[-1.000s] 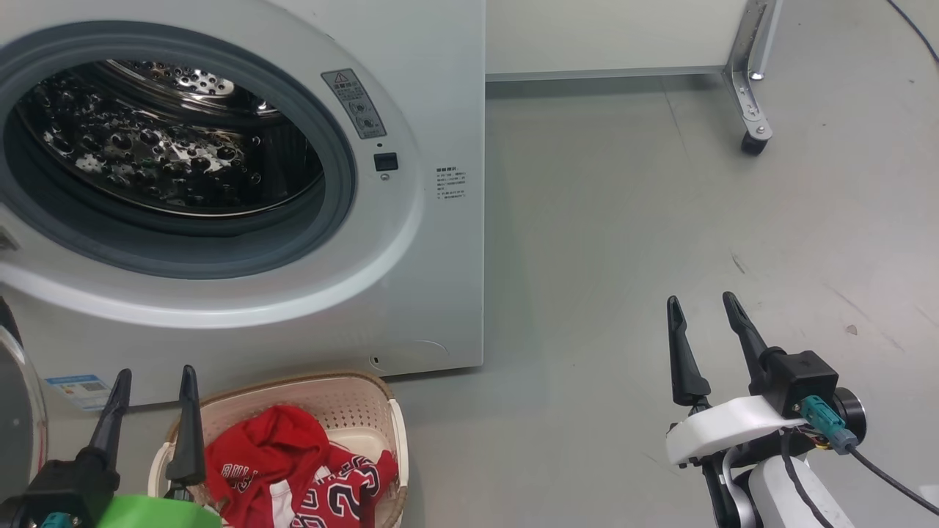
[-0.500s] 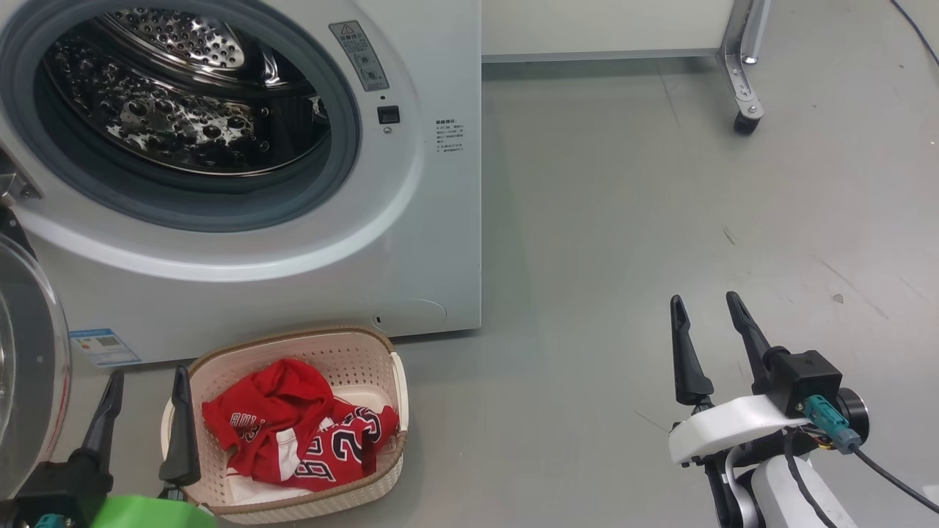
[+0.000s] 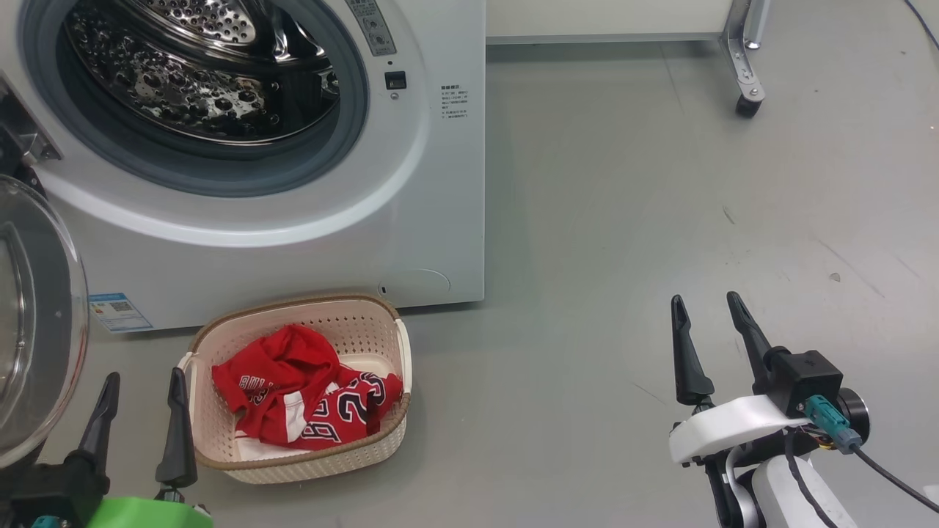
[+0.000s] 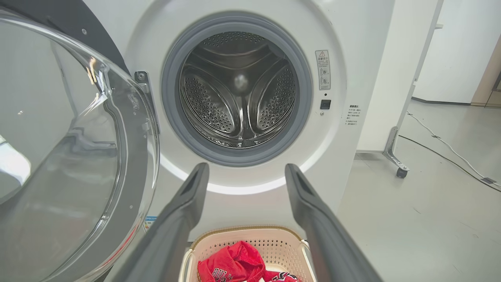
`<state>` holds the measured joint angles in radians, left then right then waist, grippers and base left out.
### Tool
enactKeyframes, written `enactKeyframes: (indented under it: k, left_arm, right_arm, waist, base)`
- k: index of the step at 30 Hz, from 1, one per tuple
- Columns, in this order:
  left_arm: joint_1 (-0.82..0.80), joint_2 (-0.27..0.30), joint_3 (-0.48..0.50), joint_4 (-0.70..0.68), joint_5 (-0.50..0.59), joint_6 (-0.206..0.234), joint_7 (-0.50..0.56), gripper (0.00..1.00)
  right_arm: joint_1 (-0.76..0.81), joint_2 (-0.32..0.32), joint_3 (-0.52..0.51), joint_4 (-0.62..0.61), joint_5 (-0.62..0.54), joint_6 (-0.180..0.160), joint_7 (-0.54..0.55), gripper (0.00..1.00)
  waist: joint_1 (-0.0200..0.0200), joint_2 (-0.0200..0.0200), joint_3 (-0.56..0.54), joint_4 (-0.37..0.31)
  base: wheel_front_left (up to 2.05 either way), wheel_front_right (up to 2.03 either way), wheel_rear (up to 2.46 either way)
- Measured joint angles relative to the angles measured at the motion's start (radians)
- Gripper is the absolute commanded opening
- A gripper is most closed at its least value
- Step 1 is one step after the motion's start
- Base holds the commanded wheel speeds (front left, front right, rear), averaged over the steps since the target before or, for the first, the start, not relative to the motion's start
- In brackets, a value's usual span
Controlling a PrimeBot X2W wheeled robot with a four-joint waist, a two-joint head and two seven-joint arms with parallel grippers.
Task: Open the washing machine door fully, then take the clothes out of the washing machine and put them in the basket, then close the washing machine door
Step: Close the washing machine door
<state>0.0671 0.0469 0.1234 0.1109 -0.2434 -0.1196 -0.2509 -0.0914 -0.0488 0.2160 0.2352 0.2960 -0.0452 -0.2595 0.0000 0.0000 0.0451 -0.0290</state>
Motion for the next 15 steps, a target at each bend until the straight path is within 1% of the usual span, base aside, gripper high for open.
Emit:
enactKeyframes:
  k: [7, 15]
  left_arm:
    - [0.000, -0.001, 0.004, 0.001, 0.000, 0.000, 0.000, 1.00]
    - [0.000, -0.001, 0.004, 0.004, 0.000, 0.000, 0.000, 1.00]
  right_arm:
    - [0.000, 0.000, 0.000, 0.000, 0.000, 0.000, 0.000, 1.00]
    - [0.000, 0.001, 0.001, 0.000, 0.000, 0.000, 0.000, 1.00]
  waist:
    - [0.0000, 0.0000, 0.000, 0.007]
    - [0.0000, 0.0000, 0.002, 0.013]
  base:
    - [-0.38, 0.38, 0.00]
    - [-0.08, 0.08, 0.00]
